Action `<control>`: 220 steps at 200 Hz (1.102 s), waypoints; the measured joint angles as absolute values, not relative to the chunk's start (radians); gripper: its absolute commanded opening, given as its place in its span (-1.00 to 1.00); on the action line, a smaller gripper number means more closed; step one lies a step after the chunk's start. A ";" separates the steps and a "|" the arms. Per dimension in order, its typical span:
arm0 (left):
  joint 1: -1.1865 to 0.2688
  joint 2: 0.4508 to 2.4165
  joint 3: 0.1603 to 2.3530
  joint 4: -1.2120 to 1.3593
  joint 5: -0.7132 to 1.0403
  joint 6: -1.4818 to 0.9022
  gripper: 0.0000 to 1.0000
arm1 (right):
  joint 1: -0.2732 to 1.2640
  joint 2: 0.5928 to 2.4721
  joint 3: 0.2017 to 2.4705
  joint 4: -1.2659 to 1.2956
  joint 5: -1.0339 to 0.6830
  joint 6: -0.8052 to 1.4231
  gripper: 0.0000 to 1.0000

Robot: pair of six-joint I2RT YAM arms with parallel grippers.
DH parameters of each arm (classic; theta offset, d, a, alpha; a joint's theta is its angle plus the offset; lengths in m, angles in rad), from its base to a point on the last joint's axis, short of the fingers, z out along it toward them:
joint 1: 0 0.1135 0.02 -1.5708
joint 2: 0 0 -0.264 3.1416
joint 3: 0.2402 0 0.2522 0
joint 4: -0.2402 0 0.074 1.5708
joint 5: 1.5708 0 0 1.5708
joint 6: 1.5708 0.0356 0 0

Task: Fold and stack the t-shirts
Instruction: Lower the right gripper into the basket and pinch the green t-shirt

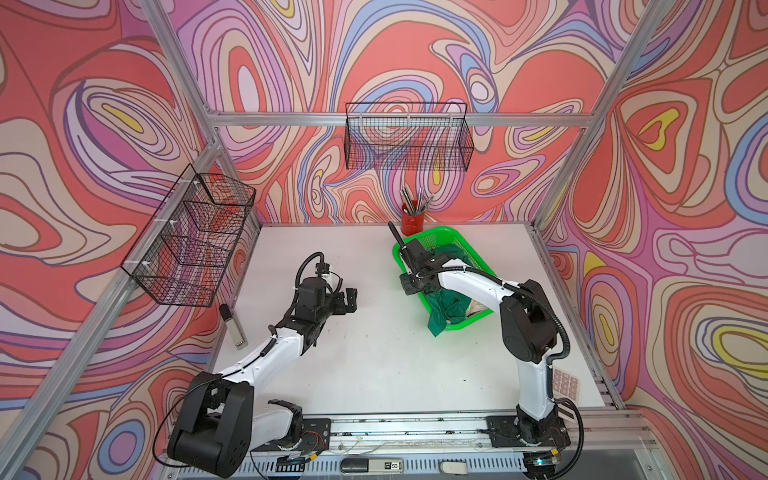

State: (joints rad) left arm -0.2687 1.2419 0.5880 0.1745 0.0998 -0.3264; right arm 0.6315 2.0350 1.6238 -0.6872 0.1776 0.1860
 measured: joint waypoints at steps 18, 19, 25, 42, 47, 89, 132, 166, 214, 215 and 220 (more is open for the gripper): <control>-0.269 1.242 0.588 0.173 0.097 -0.326 1.00 | 0.632 2.035 1.623 -0.688 0.216 0.153 -0.70; -0.269 1.241 0.588 0.173 0.096 -0.326 1.00 | 0.632 2.035 1.624 -0.688 0.218 0.151 -0.71; -0.269 1.241 0.588 0.171 0.096 -0.326 1.00 | 0.628 2.035 1.623 -0.687 0.230 0.138 -0.76; -0.269 1.241 0.588 0.167 0.096 -0.326 1.00 | 0.599 2.035 1.623 -0.685 0.258 0.109 -0.80; -0.269 1.241 0.588 0.167 0.096 -0.326 1.00 | 0.587 2.035 1.623 -0.683 0.261 0.103 -0.80; -0.268 1.241 0.587 0.165 0.098 -0.326 1.00 | 0.344 2.041 1.650 -0.615 0.323 -0.006 -0.84; -0.269 1.241 0.587 0.160 0.105 -0.326 1.00 | 0.168 2.142 1.797 -0.579 0.394 -0.117 -0.84; -0.269 1.241 0.587 0.160 0.108 -0.326 1.00 | 0.136 2.270 1.930 -0.584 0.413 -0.190 -0.84; -0.269 1.238 0.587 0.159 0.108 -0.326 1.00 | 0.116 2.355 2.034 -0.597 0.439 -0.243 -0.84; -0.269 1.238 0.587 0.159 0.108 -0.326 1.00 | 0.115 2.355 2.035 -0.598 0.439 -0.243 -0.84; -0.269 1.238 0.587 0.159 0.108 -0.326 1.00 | 0.114 2.355 2.037 -0.602 0.441 -0.246 -0.84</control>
